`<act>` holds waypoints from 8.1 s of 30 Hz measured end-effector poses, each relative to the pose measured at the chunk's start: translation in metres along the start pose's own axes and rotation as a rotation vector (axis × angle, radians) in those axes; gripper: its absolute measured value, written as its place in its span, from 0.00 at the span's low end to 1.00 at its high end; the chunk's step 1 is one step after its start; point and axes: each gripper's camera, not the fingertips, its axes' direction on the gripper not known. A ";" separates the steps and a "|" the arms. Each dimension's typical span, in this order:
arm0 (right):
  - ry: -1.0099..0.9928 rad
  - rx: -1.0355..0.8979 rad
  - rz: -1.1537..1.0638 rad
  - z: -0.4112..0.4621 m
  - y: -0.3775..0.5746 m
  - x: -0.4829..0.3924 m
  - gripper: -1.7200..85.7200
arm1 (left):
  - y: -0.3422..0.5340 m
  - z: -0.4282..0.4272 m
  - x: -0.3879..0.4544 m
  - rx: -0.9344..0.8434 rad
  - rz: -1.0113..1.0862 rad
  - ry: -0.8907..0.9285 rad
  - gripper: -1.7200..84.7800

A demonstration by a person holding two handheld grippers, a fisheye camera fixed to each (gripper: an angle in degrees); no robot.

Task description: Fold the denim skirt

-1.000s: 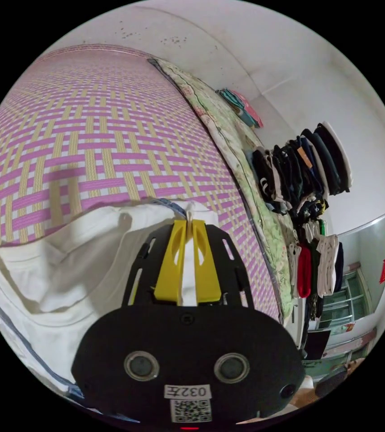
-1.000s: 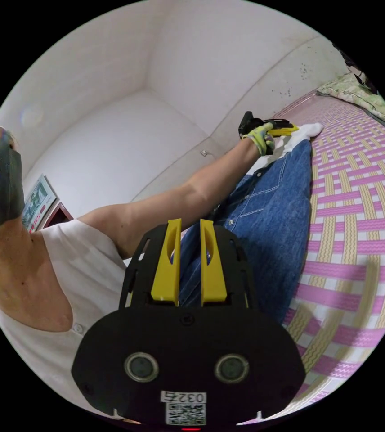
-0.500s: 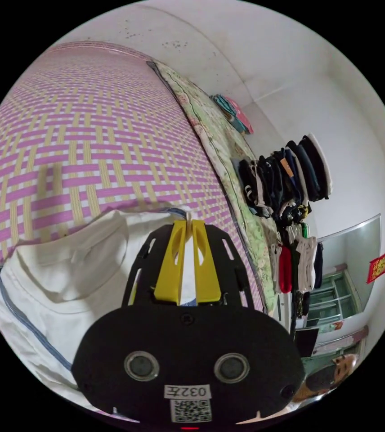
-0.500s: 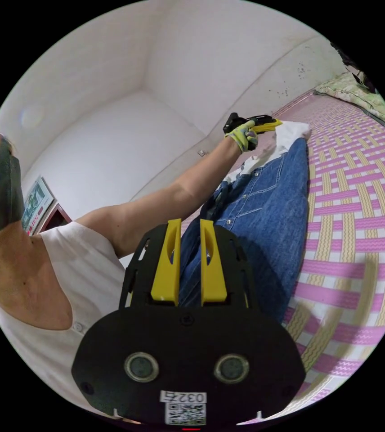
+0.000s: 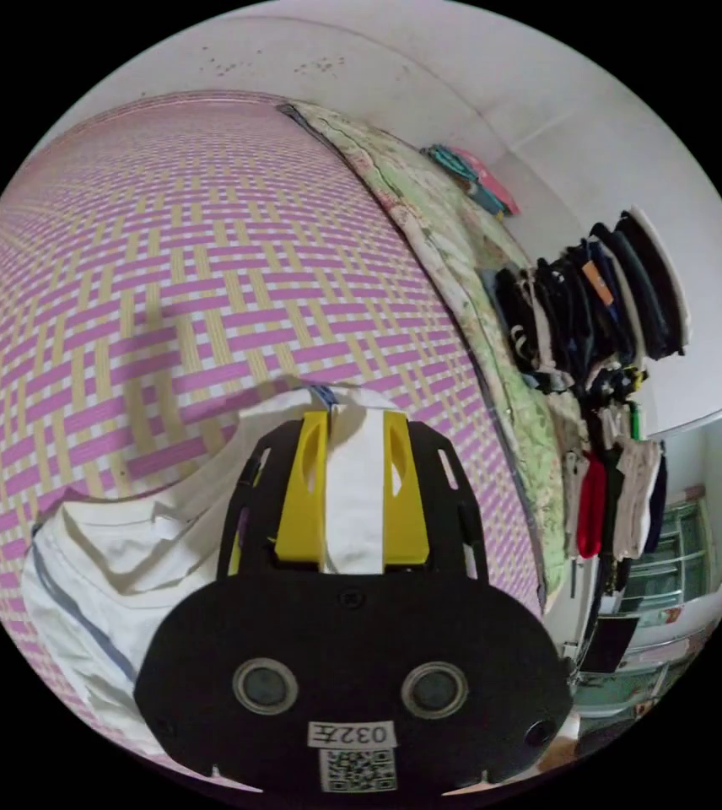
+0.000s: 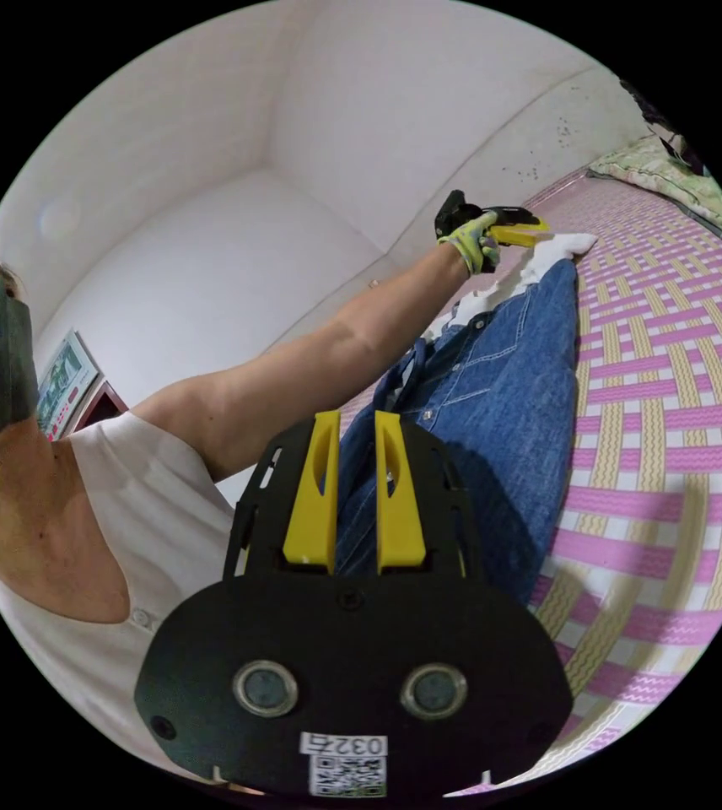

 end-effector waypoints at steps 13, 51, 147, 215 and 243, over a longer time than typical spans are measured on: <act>-0.002 0.001 -0.003 -0.004 0.002 0.003 0.10 | 0.004 0.004 -0.016 -0.095 -0.033 0.149 0.05; 0.009 -0.002 0.000 -0.014 0.003 0.000 0.10 | 0.002 -0.129 0.089 -0.169 0.045 0.089 0.01; 0.395 -0.382 0.137 0.171 -0.134 -0.082 0.08 | 0.257 -0.008 -0.046 -0.091 0.013 -0.124 0.01; 0.220 -0.569 0.076 0.279 -0.233 -0.088 0.11 | 0.529 -0.337 -0.295 0.388 -0.614 0.413 0.07; 0.192 -0.290 0.035 0.166 -0.280 -0.130 0.09 | 0.454 -0.394 -0.137 0.243 -0.016 0.409 0.02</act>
